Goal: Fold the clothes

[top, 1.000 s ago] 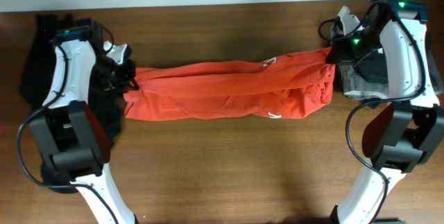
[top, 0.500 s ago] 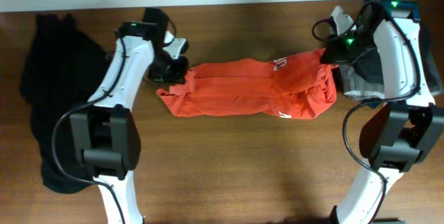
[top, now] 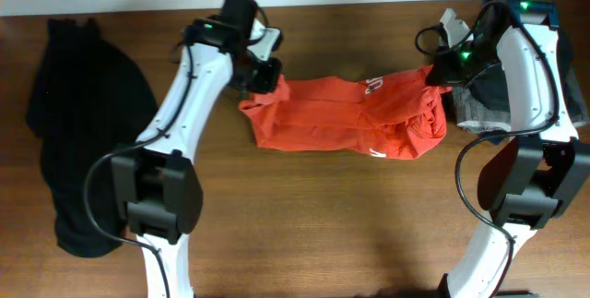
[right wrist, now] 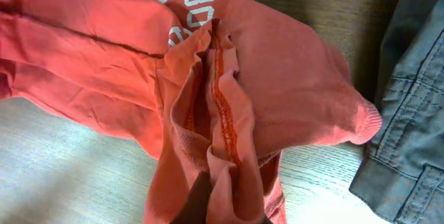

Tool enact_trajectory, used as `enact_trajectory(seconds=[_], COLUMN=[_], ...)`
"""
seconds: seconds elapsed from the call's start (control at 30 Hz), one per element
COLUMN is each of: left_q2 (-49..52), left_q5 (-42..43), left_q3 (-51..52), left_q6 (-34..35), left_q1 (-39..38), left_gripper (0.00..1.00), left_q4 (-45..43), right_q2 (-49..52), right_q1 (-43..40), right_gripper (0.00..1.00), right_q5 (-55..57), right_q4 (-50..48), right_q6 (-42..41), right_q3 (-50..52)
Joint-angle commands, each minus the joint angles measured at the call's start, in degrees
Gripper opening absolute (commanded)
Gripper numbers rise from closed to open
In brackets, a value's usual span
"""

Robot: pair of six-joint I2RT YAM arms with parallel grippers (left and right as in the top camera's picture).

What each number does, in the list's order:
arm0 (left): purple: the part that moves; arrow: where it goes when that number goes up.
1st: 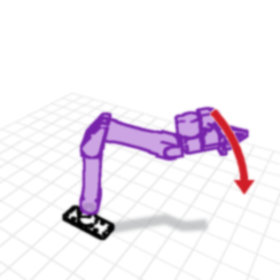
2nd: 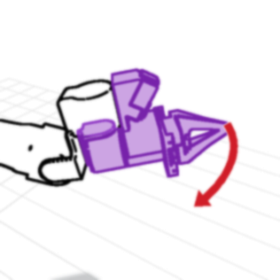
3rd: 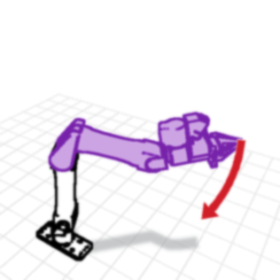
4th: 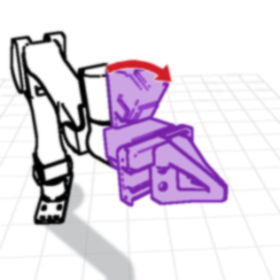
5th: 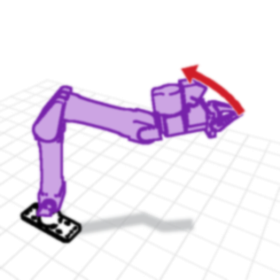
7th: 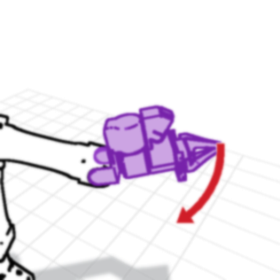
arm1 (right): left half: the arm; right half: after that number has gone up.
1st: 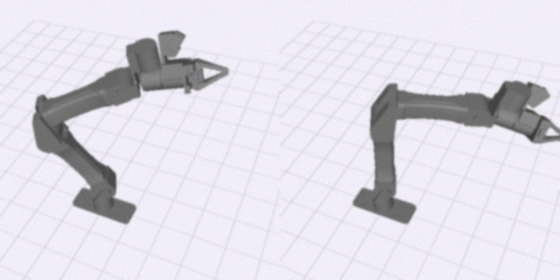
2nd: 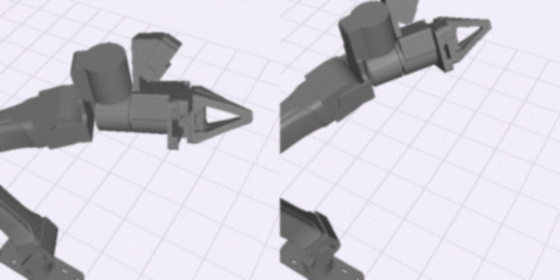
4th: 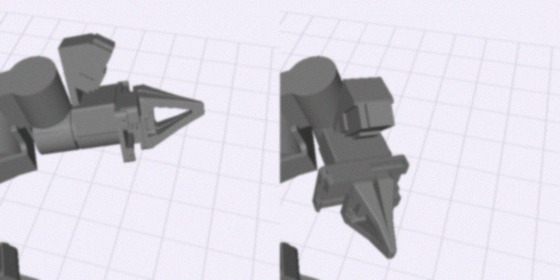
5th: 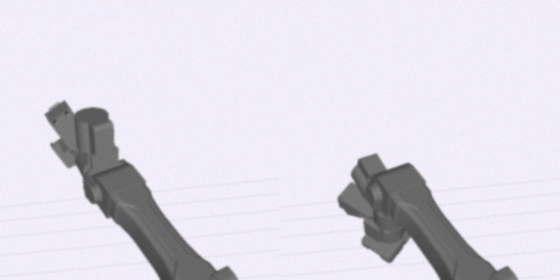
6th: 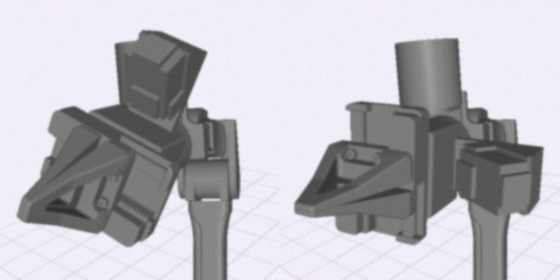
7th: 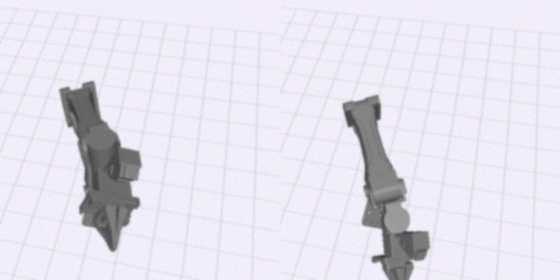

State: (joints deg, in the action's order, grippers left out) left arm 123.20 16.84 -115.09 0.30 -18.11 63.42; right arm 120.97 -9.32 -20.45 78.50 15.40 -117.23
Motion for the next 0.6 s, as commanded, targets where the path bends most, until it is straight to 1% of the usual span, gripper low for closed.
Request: enact_trajectory(seconds=[0.0, 0.1, 0.3, 0.57], left_q2=[-2.12, -2.03, -0.33, 3.76], left_q5=[-0.96, -3.02, -3.08, 0.24], left_q3=[-0.98, -0.98, -0.98, -0.98], left_q6=[0.61, 0.63, 0.63, 0.61], left_q1=[-2.25, -3.91, -6.03, -8.79], left_gripper=[0.01, 0.01, 0.01, 0.01], left_q4=[-1.18, -2.51, -4.7, -7.15], right_q2=[-0.68, -0.68, -0.68, -0.68], right_q1=[0.33, 0.33, 0.33, 0.33], right_gripper=[0.04, 0.04, 0.04, 0.04], right_q5=[-0.33, -0.33, -0.33, -0.33], right_q4=[0.35, 0.42, 0.81, 1.03], right_q6=[0.22, 0.22, 0.24, 0.46], right_q3=[-1.49, -1.49, -1.49, -1.49])
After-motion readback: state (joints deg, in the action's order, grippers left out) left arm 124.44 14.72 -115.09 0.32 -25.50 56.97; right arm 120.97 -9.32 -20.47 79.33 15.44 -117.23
